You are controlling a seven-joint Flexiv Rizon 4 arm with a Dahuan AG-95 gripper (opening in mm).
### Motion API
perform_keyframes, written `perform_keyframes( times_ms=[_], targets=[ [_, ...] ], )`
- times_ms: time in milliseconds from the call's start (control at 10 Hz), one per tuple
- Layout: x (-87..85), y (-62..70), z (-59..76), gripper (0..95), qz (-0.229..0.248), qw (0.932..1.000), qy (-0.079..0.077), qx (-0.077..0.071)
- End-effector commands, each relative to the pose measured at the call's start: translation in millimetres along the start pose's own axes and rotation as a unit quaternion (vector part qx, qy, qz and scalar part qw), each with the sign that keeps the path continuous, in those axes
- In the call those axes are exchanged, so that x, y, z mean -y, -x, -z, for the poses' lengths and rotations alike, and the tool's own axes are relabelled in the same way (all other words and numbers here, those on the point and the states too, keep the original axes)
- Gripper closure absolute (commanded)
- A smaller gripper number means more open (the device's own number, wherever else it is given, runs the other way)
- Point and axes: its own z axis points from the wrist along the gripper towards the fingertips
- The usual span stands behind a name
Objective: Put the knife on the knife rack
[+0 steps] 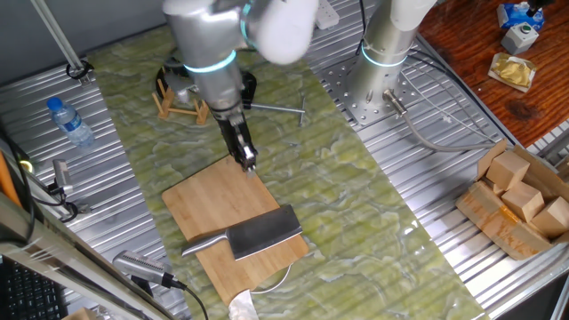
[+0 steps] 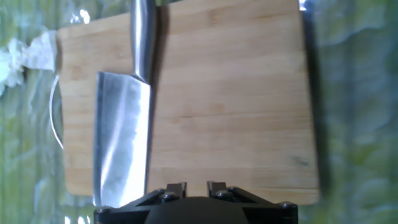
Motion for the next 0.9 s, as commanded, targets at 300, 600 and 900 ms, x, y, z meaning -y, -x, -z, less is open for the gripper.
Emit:
perform_keyframes(
  times_ms=[300, 600, 900],
  targets=[
    [-30.9, 17.8, -7.6, 76.0, -0.034, 0.9994, -0.002, -0.001],
    [-30.9, 17.8, -7.6, 76.0, 0.004, 0.9999, -0.009, -0.007],
    [-30.9, 17.8, -7.6, 76.0, 0.049, 0.9987, -0.008, -0.01]
  ],
)
